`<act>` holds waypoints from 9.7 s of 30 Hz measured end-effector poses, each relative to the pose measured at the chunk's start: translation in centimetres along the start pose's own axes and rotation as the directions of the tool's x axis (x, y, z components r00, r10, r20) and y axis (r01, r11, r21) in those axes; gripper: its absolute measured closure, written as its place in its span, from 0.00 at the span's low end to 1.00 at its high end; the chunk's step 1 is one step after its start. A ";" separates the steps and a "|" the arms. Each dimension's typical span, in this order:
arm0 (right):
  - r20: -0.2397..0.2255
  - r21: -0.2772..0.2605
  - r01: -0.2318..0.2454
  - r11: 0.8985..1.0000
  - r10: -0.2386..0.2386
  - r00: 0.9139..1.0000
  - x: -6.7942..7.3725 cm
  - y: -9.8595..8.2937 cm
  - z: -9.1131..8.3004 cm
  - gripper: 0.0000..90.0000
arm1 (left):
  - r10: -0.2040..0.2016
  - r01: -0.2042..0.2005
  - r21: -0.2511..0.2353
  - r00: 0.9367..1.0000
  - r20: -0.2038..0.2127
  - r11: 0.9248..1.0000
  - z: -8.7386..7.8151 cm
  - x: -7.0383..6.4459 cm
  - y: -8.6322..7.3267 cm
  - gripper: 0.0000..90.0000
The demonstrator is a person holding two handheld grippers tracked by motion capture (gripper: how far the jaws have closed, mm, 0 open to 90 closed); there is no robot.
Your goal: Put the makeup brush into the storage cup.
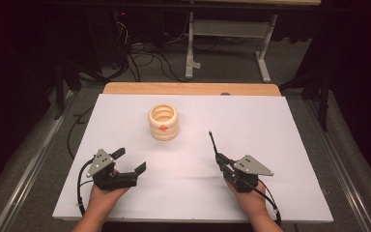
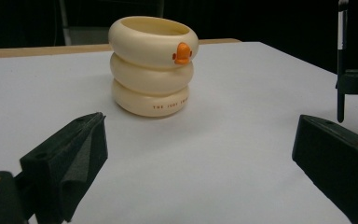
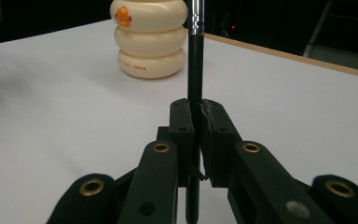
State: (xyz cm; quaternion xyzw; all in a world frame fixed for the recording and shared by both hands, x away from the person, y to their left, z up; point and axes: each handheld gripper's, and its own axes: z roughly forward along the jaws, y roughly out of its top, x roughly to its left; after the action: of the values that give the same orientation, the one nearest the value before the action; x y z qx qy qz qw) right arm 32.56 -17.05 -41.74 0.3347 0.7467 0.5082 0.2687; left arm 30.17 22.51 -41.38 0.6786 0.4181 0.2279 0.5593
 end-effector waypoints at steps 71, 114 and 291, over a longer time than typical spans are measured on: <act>-0.044 -0.019 0.020 1.000 -0.021 0.999 3.0 1.0 1.5 0.95 | 0.015 -0.017 0.013 0.983 0.183 1.000 7.6 -5.9 4.7 0.03; -0.105 -0.016 0.062 0.998 -0.063 0.992 4.9 0.6 1.7 0.95 | -0.028 0.020 0.029 0.957 0.289 0.999 8.3 -7.2 3.0 0.04; -0.035 0.031 -0.104 0.994 0.105 0.994 -2.0 0.7 -1.4 0.01 | 0.058 -0.057 -0.026 0.997 0.040 0.998 4.9 -2.7 4.5 0.92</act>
State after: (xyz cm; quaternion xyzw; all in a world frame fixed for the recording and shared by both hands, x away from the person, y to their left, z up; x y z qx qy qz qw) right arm 32.95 -19.23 -40.52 0.3681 0.7402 0.5166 0.2230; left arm 33.89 17.37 -37.95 0.6879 0.3840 0.2353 0.5693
